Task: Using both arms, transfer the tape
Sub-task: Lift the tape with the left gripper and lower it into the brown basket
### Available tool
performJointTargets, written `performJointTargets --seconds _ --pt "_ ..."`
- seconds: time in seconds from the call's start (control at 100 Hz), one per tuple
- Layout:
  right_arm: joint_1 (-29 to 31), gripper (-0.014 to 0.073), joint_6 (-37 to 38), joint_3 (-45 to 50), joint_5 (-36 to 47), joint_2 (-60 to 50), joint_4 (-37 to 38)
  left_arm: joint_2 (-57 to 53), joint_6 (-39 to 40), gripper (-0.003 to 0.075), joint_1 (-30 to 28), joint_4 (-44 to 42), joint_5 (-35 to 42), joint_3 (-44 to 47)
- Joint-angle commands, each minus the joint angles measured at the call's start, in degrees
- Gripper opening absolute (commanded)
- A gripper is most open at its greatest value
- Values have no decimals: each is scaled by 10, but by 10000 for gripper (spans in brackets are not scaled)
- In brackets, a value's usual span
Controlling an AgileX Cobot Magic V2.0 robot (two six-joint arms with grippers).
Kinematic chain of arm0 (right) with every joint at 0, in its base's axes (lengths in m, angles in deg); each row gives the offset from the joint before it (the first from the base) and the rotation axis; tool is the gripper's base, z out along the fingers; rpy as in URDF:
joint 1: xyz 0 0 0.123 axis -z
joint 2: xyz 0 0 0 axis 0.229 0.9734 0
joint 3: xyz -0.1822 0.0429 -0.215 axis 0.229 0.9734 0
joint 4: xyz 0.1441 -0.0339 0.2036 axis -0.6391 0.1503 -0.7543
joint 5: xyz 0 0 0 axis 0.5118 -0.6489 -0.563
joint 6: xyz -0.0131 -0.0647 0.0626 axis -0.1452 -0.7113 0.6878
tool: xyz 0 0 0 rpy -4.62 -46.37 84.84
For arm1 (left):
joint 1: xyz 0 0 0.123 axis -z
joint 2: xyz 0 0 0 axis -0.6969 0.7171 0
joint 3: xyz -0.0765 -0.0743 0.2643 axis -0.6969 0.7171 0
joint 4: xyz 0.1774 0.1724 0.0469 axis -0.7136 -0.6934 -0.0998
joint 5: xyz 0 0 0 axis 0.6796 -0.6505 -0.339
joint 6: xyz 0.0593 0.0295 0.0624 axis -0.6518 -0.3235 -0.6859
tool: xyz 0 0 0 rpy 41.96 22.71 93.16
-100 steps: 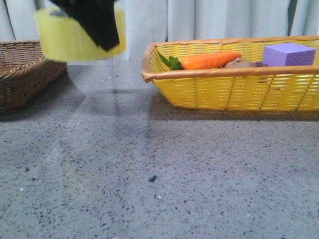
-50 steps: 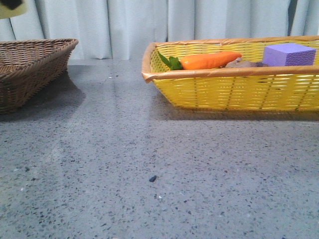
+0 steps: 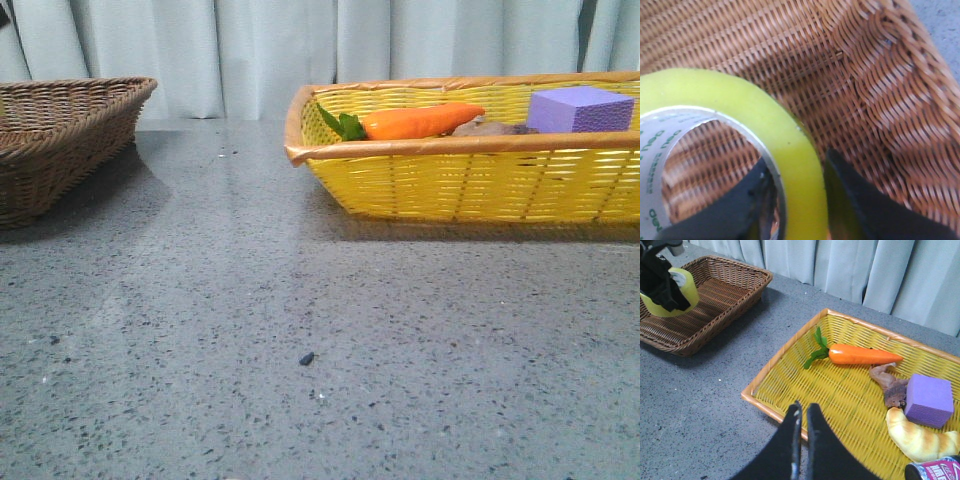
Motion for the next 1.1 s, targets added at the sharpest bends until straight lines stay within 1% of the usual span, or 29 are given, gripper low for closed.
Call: performJointTargets --seconds 0.0,0.13,0.36,0.43,0.55,0.62,0.84,1.01,1.09 --pt "1 -73 -2 -13 35 1 23 -10 -3 147 -1 6 61 -17" --pt "1 -73 -2 -13 35 1 23 14 -3 147 -1 10 72 -17" --pt "1 -73 -2 -13 35 1 23 38 -23 155 -1 47 72 -17" --pt "1 -73 -2 -13 35 1 23 39 -34 200 -1 58 72 -17" --pt "1 -73 -2 -13 35 1 23 39 -34 334 -1 59 72 -18" --pt "1 -73 -2 -13 35 1 22 39 -34 371 -1 59 69 -18" --pt "1 -72 -2 -13 33 1 26 12 -34 368 -1 53 28 -42" --pt "1 -72 -2 -11 39 0 49 -44 -34 368 -1 59 29 -59" --pt "1 -72 -2 6 58 -9 58 -74 -34 366 -1 67 29 -59"
